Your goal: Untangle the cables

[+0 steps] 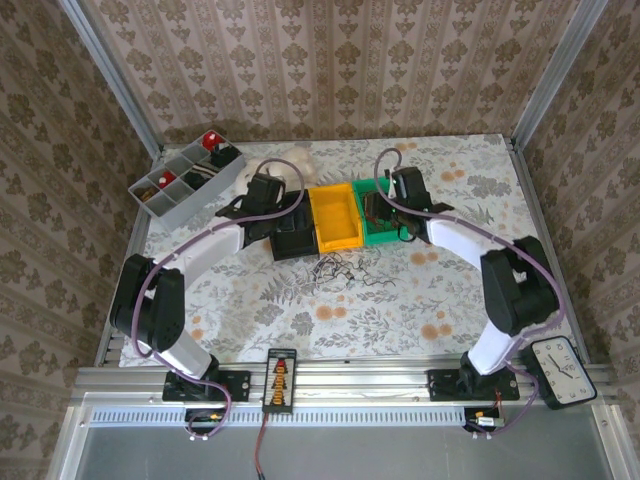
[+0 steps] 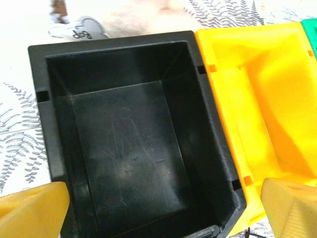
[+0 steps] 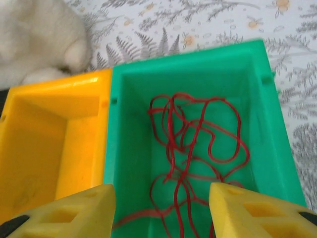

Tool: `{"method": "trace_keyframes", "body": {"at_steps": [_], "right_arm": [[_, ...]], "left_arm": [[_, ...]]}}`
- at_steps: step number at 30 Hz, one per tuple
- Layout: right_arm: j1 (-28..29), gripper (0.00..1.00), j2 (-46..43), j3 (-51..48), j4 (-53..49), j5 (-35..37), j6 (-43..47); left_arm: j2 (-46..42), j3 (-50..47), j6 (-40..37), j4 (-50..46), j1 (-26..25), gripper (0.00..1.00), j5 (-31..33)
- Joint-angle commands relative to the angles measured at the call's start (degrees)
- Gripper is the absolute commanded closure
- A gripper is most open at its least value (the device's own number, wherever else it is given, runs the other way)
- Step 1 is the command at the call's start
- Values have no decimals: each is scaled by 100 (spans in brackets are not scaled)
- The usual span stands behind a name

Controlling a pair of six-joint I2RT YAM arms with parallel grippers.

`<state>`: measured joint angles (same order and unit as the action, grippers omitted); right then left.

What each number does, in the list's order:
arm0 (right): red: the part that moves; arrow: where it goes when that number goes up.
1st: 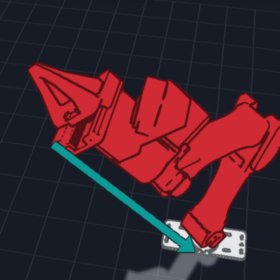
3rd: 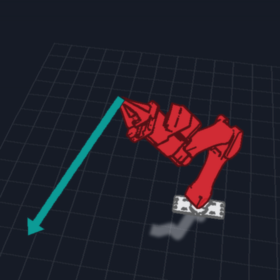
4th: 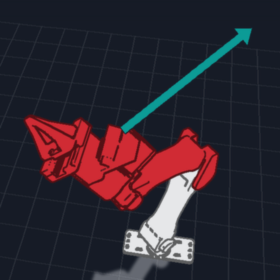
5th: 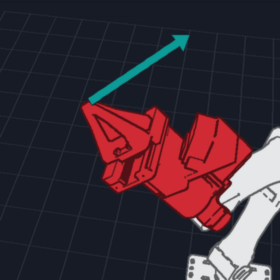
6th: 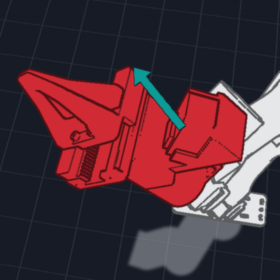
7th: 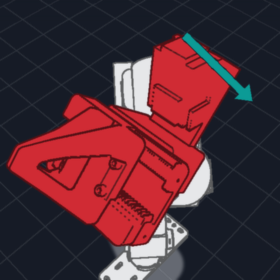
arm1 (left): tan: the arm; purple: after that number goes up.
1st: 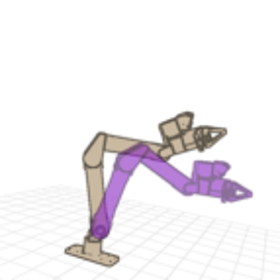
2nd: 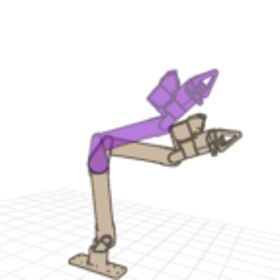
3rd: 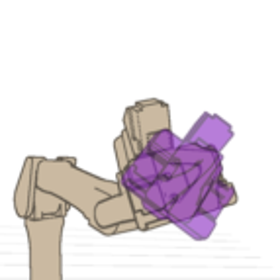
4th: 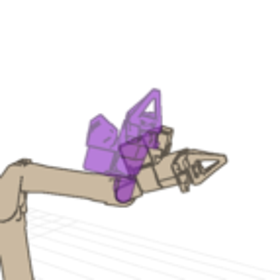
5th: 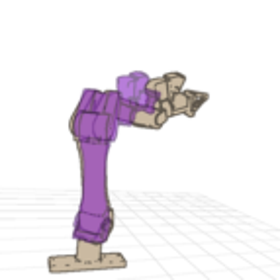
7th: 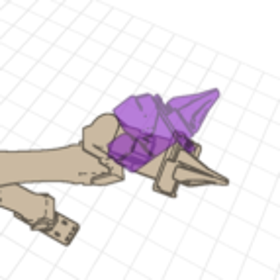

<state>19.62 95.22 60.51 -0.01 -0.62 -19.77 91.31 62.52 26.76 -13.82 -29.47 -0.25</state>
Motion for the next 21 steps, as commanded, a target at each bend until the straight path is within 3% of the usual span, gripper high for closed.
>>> {"method": "trace_keyframes", "body": {"at_steps": [1,5,9,14,21], "right_arm": [[102,46,-973,-671,264,-84,-73],[362,46,-1881,-1474,131,104,-170],[764,46,-2154,-1788,-337,-347,211],[1315,46,-1592,-1551,-1145,-558,761],[1431,45,-551,-1213,-932,-7,528]], "left_arm": [[-349,-263,-705,-6,-199,0,-279],[-718,-691,-1492,-41,-588,0,-480],[-917,-1088,-1592,-127,-859,1,-917],[-713,-1286,-1622,-273,-1242,4,-859],[-183,-1312,-1609,-115,-1422,13,-246]]}}
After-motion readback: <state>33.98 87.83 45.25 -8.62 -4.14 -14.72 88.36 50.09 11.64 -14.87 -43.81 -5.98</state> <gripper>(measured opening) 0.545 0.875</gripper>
